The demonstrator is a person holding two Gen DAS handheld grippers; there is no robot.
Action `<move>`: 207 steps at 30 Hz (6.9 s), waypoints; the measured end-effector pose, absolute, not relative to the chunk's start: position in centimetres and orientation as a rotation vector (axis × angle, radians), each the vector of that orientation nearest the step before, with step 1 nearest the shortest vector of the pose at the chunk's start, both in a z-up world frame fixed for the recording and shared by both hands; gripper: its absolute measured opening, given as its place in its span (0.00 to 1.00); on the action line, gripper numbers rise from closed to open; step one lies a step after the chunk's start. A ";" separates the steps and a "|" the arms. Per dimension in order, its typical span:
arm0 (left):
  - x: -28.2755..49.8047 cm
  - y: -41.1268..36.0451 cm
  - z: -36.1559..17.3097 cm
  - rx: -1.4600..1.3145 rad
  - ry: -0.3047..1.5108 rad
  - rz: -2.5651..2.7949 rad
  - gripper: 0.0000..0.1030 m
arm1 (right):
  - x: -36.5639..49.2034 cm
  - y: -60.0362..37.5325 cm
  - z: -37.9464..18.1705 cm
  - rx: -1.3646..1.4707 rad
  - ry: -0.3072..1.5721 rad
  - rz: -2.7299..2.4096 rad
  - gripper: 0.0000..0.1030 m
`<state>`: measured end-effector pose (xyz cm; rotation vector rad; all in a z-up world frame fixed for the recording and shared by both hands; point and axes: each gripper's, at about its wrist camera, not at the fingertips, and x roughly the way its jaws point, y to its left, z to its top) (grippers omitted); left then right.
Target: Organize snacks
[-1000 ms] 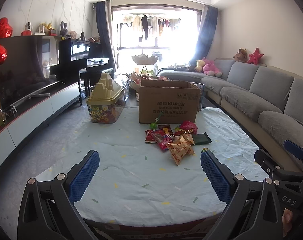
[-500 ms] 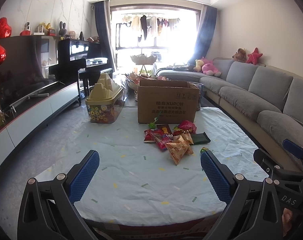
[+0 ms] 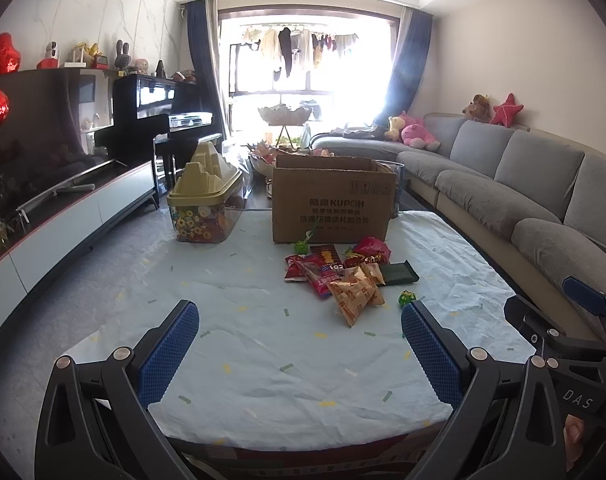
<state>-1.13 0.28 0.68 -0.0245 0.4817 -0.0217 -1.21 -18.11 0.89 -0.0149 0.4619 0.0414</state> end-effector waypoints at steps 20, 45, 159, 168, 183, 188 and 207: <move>5.7 -0.6 -1.2 0.020 0.551 -0.100 0.94 | 4.7 -18.7 -1.3 -0.008 0.539 0.062 1.00; 17.9 -2.3 -8.4 0.015 0.787 -0.272 0.71 | 15.7 -18.0 -8.3 0.004 0.807 0.127 0.65; 35.1 2.3 5.7 -0.002 0.519 -0.159 0.64 | 37.4 -13.5 5.1 0.011 0.591 0.212 0.58; 29.9 2.4 7.3 0.008 0.503 -0.128 0.77 | 32.6 -14.2 6.4 0.016 0.542 0.239 0.62; 22.9 2.3 6.7 0.051 0.500 -0.119 0.84 | 25.9 -14.2 5.6 0.007 0.544 0.281 0.67; 21.7 2.4 5.2 0.051 0.524 -0.114 0.84 | 24.8 -14.1 4.3 -0.005 0.572 0.284 0.67; 19.6 2.9 -3.3 0.034 0.684 -0.169 0.84 | 21.9 -13.7 -4.3 -0.042 0.769 0.287 0.67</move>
